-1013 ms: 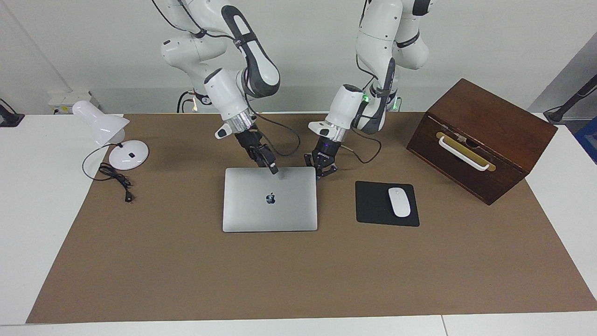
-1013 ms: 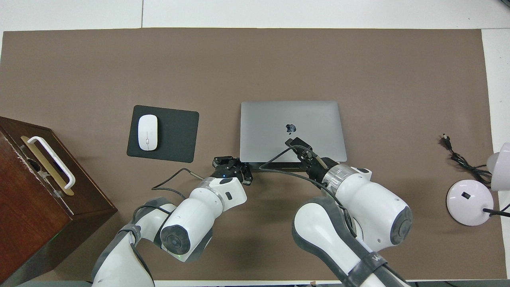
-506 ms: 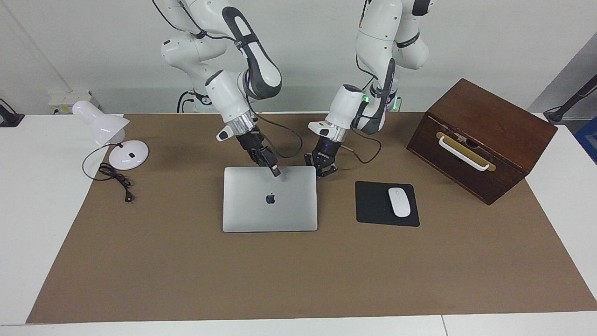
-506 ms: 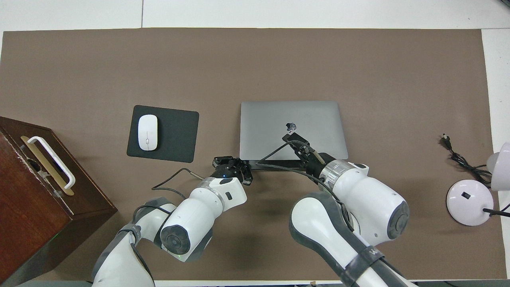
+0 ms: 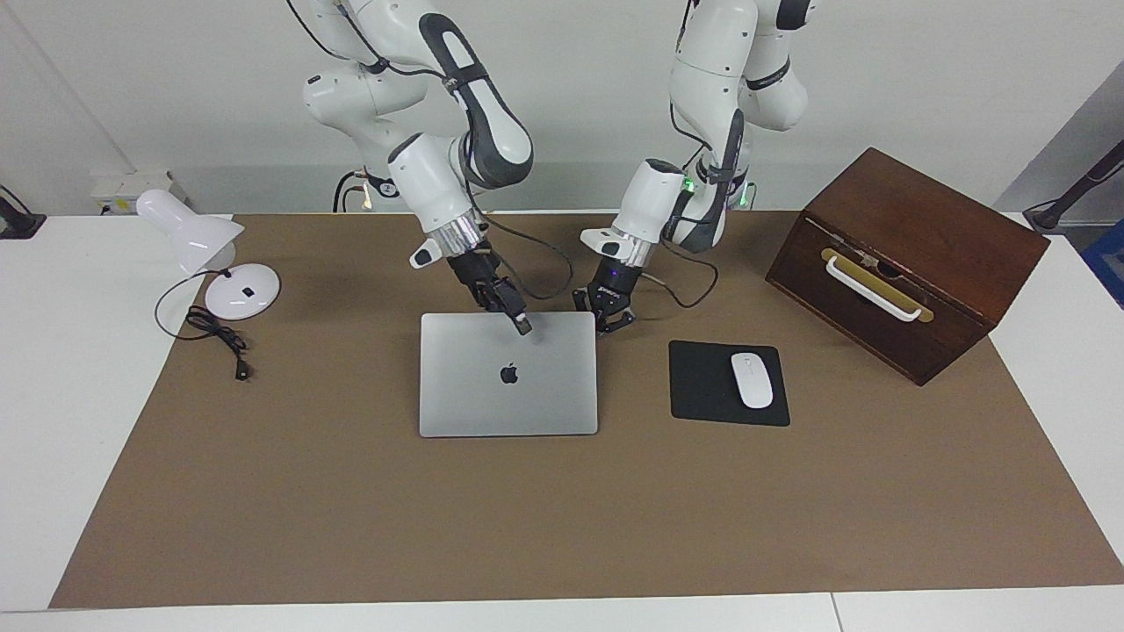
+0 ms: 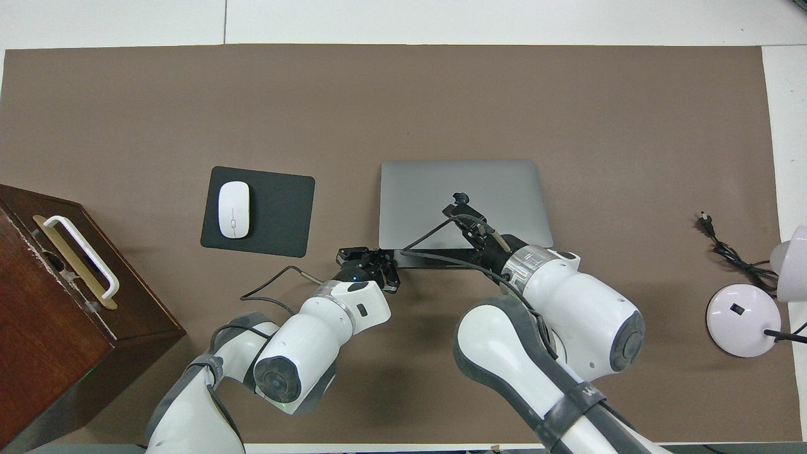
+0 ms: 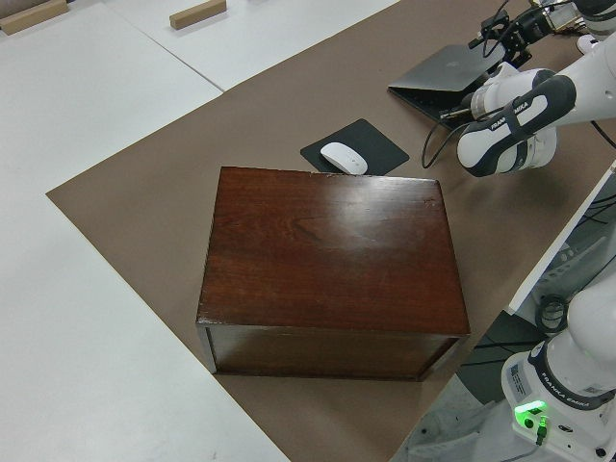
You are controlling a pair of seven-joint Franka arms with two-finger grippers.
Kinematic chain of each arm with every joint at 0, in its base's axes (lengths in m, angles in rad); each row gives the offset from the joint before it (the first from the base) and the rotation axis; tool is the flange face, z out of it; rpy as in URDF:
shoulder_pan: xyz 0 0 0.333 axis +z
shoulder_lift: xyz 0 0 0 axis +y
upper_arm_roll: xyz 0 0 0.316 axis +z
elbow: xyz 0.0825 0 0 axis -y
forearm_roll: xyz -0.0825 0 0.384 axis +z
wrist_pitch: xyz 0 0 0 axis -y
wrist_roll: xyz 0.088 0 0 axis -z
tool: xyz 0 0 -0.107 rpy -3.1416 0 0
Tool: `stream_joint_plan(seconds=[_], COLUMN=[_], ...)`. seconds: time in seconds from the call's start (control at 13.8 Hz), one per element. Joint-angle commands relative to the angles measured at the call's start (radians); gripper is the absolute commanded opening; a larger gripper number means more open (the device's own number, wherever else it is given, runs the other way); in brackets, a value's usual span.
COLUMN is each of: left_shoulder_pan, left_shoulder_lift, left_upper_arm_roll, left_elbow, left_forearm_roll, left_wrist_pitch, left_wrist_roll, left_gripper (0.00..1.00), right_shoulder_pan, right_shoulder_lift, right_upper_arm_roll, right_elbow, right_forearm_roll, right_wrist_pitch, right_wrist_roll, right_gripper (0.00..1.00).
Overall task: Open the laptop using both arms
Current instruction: 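Lift the laptop lid edge upward with the right gripper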
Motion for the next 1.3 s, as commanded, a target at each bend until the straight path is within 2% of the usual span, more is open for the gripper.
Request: stream_joint_plan(seconds=[0.0, 0.58, 1.23], left_shoulder_pan=[-0.012, -0.014, -0.012], left_shoulder_lift=[0.052, 0.052, 0.052], left_upper_arm_roll=[0.007, 0.008, 0.006], left_elbow=[0.022, 0.022, 0.021], left_forearm_roll=[0.01, 0.01, 0.01], left_wrist_pitch=[0.014, 0.014, 0.014], left_wrist_roll=[0.005, 0.006, 0.005], left_gripper=[0.0, 0.0, 0.0], right_shoulder_pan=[-0.019, -0.027, -0.042], right_shoulder_lift=[0.042, 0.099, 0.128], right_upper_arm_roll=[0.008, 0.008, 0.008], right_elbow=[0.079, 0.222, 0.308], right_forearm_roll=[0.037, 0.037, 0.035], right_wrist_pitch=[0.006, 0.003, -0.017], right_wrist_roll=[-0.045, -0.041, -0.038], right_gripper=[1.0, 1.0, 1.0])
